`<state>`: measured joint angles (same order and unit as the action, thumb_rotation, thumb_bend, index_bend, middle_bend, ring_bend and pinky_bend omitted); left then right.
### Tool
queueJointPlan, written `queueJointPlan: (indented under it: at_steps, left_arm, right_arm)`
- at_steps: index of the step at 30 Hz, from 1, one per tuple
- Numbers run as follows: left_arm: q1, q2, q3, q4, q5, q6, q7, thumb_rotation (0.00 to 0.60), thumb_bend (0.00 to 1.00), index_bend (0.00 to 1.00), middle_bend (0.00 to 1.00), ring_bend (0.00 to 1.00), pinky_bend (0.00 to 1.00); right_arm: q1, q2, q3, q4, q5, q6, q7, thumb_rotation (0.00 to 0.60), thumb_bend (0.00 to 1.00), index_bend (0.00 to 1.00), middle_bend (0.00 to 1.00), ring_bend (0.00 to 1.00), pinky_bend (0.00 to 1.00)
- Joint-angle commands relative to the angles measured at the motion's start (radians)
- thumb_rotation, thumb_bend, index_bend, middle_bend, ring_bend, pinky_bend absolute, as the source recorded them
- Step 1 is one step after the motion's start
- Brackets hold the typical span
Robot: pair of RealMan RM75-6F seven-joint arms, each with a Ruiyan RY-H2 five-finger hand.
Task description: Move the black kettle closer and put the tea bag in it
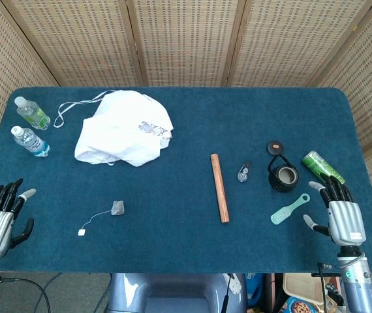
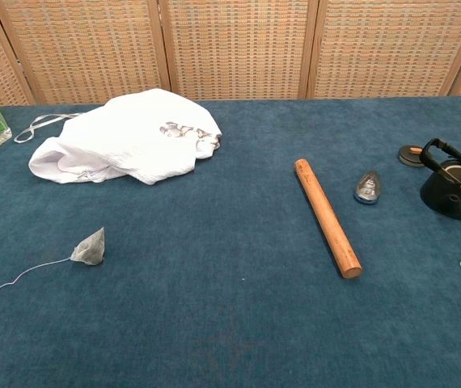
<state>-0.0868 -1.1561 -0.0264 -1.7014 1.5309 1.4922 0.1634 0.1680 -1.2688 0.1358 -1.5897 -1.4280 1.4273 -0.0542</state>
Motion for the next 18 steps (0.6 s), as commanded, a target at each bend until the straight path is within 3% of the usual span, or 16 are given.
queueJointPlan:
  at_steps: [1,9,18]
  left_arm:
    - [-0.003,0.005,0.001,-0.003,0.002,-0.003,0.005,0.6,0.47,0.18,0.02,0.02,0.0]
    - [-0.01,0.016,-0.002,-0.011,0.007,-0.007,0.017,0.6,0.47,0.18,0.02,0.02,0.0]
    - [-0.02,0.028,-0.006,-0.026,0.002,-0.017,0.033,0.6,0.47,0.18,0.02,0.02,0.0]
  right_arm:
    - [0.019,0.01,0.007,-0.004,-0.011,-0.019,0.015,0.6,0.37,0.25,0.18,0.09,0.18]
    - [0.073,0.031,0.021,-0.011,-0.035,-0.078,0.049,0.6,0.37,0.25,0.23,0.09,0.18]
    - [0.218,0.073,0.065,-0.011,-0.044,-0.246,0.09,0.6,0.37,0.25,0.24,0.09,0.18]
